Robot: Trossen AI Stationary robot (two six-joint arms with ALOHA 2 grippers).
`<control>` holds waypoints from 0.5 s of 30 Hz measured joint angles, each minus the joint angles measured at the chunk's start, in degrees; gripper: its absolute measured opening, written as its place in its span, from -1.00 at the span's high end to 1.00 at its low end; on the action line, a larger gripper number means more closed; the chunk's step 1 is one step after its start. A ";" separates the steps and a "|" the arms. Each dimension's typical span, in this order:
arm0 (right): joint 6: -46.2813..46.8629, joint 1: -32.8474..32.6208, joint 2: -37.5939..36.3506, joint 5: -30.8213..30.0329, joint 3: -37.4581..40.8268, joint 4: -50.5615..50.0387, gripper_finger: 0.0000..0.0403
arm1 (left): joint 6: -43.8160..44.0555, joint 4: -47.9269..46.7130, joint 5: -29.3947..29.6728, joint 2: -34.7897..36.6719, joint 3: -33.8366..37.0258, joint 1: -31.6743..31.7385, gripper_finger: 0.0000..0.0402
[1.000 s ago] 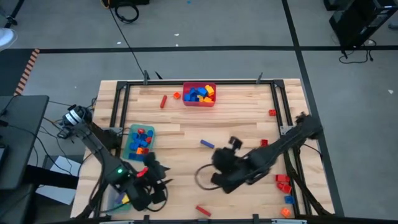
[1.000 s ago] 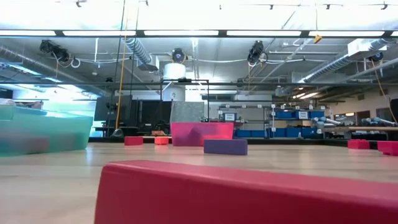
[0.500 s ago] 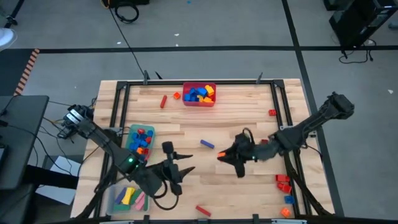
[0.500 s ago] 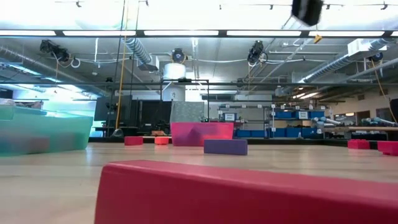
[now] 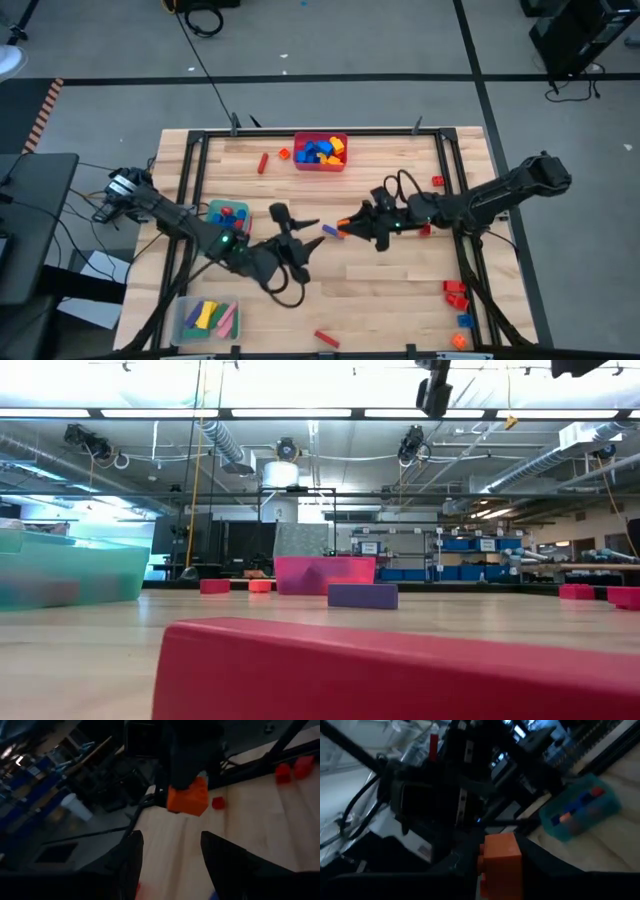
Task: Sort blocks by size
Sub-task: Put the orange 4 studded building block into the teal bin
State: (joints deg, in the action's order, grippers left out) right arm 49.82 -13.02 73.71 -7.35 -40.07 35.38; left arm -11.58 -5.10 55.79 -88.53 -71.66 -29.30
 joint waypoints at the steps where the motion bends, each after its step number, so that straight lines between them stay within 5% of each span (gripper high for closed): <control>1: -0.02 0.56 0.02 0.29 0.00 0.23 0.47 | -1.32 0.69 -0.38 0.02 0.00 0.75 -0.04; 15: -0.50 4.18 1.38 2.59 -0.01 6.57 0.47 | -12.63 7.08 -16.83 0.02 0.00 9.12 -0.04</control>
State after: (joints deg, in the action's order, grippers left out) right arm 49.32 -8.84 75.09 -4.77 -40.08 41.95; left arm -24.21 1.98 38.96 -88.51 -71.66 -20.18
